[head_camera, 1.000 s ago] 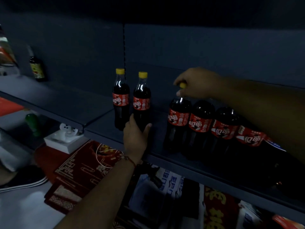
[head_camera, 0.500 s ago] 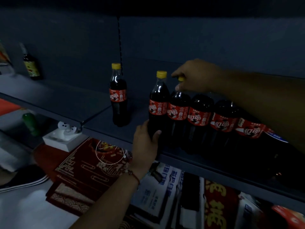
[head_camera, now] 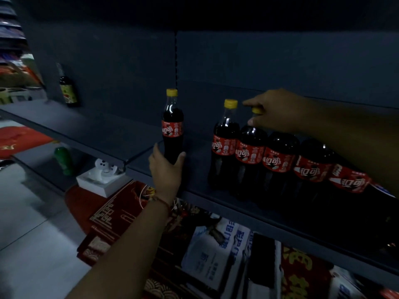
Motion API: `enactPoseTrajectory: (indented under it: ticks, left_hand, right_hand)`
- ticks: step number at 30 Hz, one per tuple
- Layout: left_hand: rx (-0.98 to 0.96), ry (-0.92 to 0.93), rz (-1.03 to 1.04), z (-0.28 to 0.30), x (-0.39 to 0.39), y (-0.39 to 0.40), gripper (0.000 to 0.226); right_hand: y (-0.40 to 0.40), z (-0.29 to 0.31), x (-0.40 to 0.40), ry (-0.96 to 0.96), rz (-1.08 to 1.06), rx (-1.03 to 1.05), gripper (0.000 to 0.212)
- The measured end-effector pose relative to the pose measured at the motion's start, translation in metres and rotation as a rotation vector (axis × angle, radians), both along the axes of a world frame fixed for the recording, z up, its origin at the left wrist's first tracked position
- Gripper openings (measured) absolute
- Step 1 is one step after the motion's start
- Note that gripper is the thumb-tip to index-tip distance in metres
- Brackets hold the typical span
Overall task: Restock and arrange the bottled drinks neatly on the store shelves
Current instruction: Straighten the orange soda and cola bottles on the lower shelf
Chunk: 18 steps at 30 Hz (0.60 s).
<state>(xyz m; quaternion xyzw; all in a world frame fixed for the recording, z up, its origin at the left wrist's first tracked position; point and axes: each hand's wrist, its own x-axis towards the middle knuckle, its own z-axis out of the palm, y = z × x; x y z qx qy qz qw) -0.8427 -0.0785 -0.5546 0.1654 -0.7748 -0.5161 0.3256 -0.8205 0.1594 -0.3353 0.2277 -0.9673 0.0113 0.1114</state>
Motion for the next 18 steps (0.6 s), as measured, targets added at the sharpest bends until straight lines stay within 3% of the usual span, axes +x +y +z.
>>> enactPoseTrajectory:
  ticks: [6, 11, 18]
  left_hand:
    - [-0.098, -0.066, -0.169, -0.010, -0.015, -0.019, 0.048]
    - [-0.162, -0.031, -0.317, -0.018, 0.004, -0.006, 0.047]
    - [-0.225, -0.004, -0.397, -0.026, 0.014, 0.019, 0.053]
  right_hand:
    - [0.001, -0.004, 0.003, -0.015, 0.006, -0.050, 0.061]
    - [0.003, -0.014, 0.004, 0.025, 0.000, -0.099, 0.060]
    - [0.000, -0.042, 0.018, 0.296, -0.013, -0.041, 0.056]
